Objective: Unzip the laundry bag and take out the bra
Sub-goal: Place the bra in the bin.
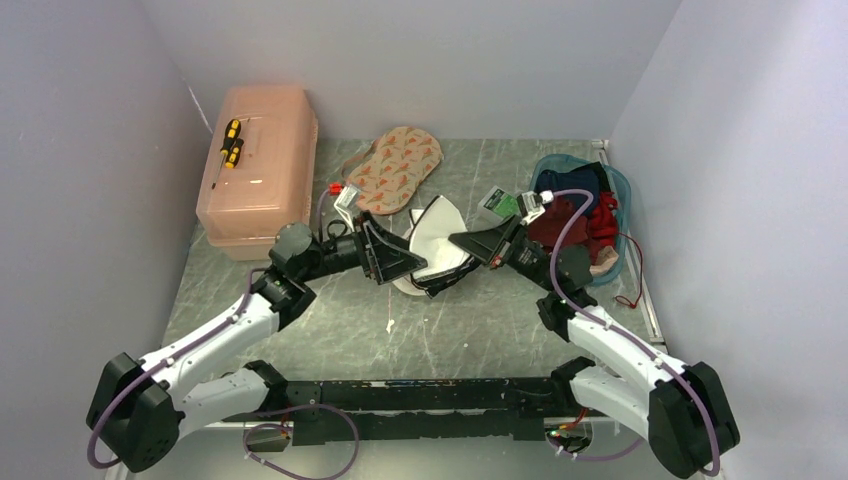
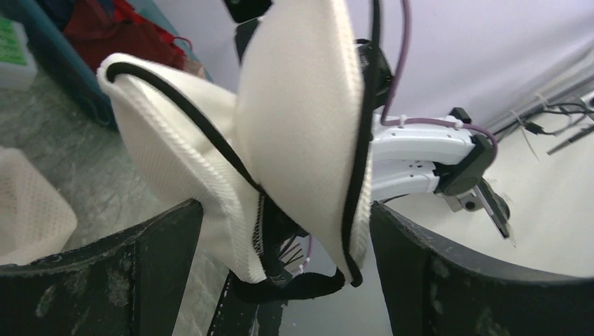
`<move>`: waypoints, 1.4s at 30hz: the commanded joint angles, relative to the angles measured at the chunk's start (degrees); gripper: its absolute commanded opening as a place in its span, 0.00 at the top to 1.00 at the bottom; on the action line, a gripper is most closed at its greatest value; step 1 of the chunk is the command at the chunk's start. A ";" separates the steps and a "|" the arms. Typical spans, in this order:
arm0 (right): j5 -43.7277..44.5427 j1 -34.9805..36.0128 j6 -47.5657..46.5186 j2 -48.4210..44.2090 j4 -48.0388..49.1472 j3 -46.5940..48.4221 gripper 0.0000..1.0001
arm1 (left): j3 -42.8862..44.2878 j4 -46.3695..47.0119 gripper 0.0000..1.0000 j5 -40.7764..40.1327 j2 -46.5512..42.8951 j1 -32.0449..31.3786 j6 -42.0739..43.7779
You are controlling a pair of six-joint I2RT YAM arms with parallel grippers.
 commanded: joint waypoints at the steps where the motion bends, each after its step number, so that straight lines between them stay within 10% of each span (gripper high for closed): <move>1: -0.53 0.35 -2.49 -2.76 -0.94 4.77 1.00 | 2.58 -7.23 0.06 -4.08 -2.98 -0.20 3.91; 20: -2.96 1.30 -0.16 0.23 2.03 7.76 1.00 | 5.95 -0.67 0.07 1.42 0.51 -0.11 0.00; 34: 3.23 3.06 -15.59 -3.98 -26.68 13.64 1.00 | 6.58 -1.33 0.68 1.20 2.17 -0.12 0.67; 42: 9.26 3.09 -29.77 -10.35 -50.47 22.41 0.20 | 6.14 -2.66 0.97 -1.63 2.17 -0.12 1.93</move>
